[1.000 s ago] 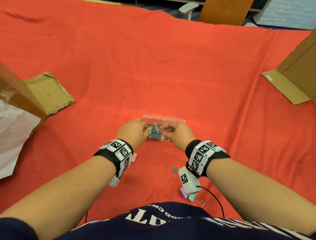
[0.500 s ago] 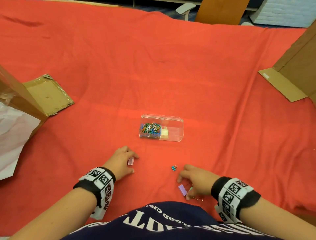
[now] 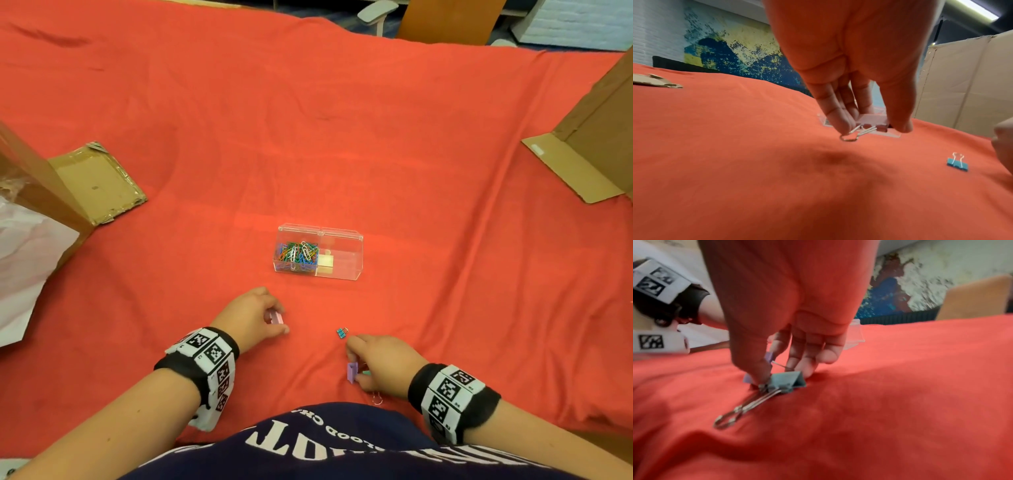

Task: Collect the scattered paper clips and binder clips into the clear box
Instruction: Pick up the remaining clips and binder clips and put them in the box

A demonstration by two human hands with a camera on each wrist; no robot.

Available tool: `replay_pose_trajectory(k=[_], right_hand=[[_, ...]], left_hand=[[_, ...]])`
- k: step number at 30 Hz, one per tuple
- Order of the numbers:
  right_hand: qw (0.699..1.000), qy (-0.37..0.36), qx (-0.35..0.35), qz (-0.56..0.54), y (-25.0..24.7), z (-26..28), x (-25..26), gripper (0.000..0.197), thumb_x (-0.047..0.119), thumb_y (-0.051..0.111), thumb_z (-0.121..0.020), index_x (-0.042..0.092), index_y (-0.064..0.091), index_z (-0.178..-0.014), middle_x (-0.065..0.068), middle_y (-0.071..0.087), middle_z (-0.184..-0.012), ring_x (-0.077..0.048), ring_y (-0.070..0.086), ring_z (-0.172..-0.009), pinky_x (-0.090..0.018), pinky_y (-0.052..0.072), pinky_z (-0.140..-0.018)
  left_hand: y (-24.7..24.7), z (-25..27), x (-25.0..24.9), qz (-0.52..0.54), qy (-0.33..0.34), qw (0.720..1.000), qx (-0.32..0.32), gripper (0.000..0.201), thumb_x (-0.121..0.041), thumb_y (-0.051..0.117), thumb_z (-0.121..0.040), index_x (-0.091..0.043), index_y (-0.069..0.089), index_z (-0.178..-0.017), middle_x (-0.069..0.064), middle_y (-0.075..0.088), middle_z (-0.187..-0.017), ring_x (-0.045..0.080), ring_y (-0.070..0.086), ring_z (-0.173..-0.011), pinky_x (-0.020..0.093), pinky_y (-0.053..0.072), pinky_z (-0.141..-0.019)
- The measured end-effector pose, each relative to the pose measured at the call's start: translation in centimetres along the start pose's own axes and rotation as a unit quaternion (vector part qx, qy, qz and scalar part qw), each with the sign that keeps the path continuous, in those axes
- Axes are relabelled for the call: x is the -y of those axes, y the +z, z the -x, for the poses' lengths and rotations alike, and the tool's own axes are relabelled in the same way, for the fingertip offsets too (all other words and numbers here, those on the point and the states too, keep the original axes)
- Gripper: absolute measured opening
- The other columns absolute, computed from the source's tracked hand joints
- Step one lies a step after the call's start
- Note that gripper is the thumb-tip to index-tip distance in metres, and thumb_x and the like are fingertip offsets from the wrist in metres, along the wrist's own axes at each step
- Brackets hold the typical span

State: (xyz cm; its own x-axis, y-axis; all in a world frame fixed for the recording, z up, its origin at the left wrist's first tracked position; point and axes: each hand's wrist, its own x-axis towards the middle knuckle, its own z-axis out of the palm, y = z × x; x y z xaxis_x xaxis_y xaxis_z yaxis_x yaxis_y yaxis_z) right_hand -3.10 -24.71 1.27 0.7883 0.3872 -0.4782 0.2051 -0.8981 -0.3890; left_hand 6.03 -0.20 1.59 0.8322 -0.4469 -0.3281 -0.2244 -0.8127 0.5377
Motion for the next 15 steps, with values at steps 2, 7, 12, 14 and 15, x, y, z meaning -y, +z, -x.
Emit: replay_pose_trajectory(k=[2,7,12,14,15], right_hand=[[0.997,0.024,-0.006,-0.072,-0.5,-0.2,-0.2,0.014,0.022,0.061,-0.076,0.023,0.049,-0.083,0.001,0.063,-0.085,-0.018,0.057,-0.076,-0.030,0.040,-0.066],[0.963,0.069,-0.135,-0.222,-4.0,-2.1,-1.2,0.019,0.013,0.066,-0.074,0.029,0.056,-0.078,0.010,0.062,-0.068,0.006,0.051,-0.054,-0.017,0.038,-0.058],[0.892,0.117,-0.303,-0.316,-8.0,-5.5,-2.0,0.013,0.011,0.069,-0.075,0.020,0.063,-0.083,0.012,0.054,-0.061,0.002,0.049,-0.048,-0.010,0.036,-0.051],[0.869,0.136,-0.315,-0.356,-8.9,-6.6,-2.1,0.013,0.009,0.067,-0.077,0.019,0.063,-0.084,0.009,0.051,-0.060,-0.004,0.046,-0.048,-0.021,0.041,-0.053],[0.866,0.145,-0.314,-0.362,-9.2,-7.1,-2.2,0.013,0.009,0.066,-0.078,0.019,0.063,-0.085,0.008,0.051,-0.060,-0.007,0.046,-0.049,-0.025,0.042,-0.054]], left_hand=[[-0.3,-0.6,-1.2,0.013,0.014,0.999,-0.026,0.033,-0.037,0.077,-0.067,-0.019,0.067,-0.093,-0.012,0.045,-0.076,0.013,0.058,-0.076,0.026,0.047,-0.076],[-1.7,-2.9,-4.6,0.068,0.067,0.991,-0.096,0.029,-0.027,0.077,-0.069,-0.018,0.067,-0.095,-0.006,0.053,-0.091,0.012,0.060,-0.080,0.027,0.051,-0.082],[-2.9,-5.9,-7.4,0.060,0.102,0.983,-0.141,0.033,-0.022,0.072,-0.074,-0.020,0.064,-0.106,-0.002,0.057,-0.103,0.008,0.053,-0.091,0.016,0.038,-0.080],[-2.9,-7.1,-8.0,0.039,0.100,0.986,-0.131,0.033,-0.024,0.068,-0.077,-0.020,0.062,-0.109,-0.001,0.057,-0.107,0.012,0.055,-0.095,0.023,0.042,-0.083],[-2.8,-7.6,-8.3,0.026,0.098,0.987,-0.124,0.033,-0.025,0.066,-0.079,-0.019,0.061,-0.111,0.000,0.056,-0.109,0.015,0.055,-0.098,0.027,0.044,-0.084]])
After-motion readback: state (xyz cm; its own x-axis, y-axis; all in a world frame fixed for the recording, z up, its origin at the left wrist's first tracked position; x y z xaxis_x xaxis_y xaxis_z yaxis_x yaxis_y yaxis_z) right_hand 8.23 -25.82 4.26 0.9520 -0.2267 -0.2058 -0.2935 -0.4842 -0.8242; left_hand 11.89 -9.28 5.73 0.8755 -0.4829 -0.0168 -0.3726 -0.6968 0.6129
